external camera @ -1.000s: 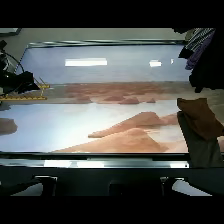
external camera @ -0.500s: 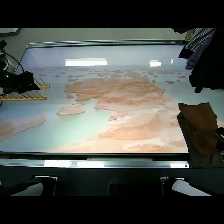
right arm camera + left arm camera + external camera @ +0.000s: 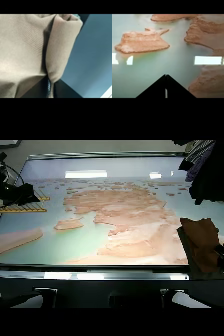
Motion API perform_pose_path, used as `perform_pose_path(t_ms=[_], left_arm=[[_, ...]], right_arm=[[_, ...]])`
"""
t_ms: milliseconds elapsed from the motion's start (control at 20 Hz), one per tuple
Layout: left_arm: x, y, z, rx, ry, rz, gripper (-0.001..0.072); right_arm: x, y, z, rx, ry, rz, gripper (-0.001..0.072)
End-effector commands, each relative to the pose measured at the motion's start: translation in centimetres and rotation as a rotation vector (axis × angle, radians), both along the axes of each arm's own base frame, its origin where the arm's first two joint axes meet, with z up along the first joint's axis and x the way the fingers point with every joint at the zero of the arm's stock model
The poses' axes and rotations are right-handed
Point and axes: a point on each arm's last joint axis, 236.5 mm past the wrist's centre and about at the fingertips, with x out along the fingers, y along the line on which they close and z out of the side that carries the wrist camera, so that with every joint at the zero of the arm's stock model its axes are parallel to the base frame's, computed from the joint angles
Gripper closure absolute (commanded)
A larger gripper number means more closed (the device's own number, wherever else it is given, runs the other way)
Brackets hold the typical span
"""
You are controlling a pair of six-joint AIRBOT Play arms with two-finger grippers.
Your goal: Fold the clothes and pants, and hang the long-sleeved shirts on hangers.
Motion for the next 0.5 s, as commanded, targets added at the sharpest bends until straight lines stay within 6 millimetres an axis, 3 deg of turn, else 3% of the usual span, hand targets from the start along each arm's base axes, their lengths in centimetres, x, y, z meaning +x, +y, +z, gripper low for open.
perform_pose_path(t_ms=[0,150,200,300,350,450], left_arm=[[0.0,0.0,0.0,0.001,0.000,-0.001,0.0691],[0.0,0.0,0.0,0.002,0.000,-0.004,0.0692],[0.0,0.0,0.0,0.002,0.000,-0.004,0.0692],[0.0,0.0,0.0,0.002,0.000,-0.004,0.0692],[0.0,0.0,0.0,0.002,0.000,-0.004,0.0691],[0.0,0.0,-0.1,0.005,-0.002,-0.011,0.0691]], right_arm=[[-0.8,-0.2,0.4,-0.004,0.038,0.007,0.0681],[-1.3,-0.4,0.6,-0.012,0.061,0.013,0.0679],[-1.4,-0.4,0.7,-0.013,0.064,0.013,0.0647],[-2.1,-0.2,1.0,-0.002,0.097,0.017,0.0382],[-2.4,-0.3,1.3,0.004,0.112,0.038,0.0195],[-1.7,-0.9,1.9,-0.024,0.059,0.088,0.0169]])
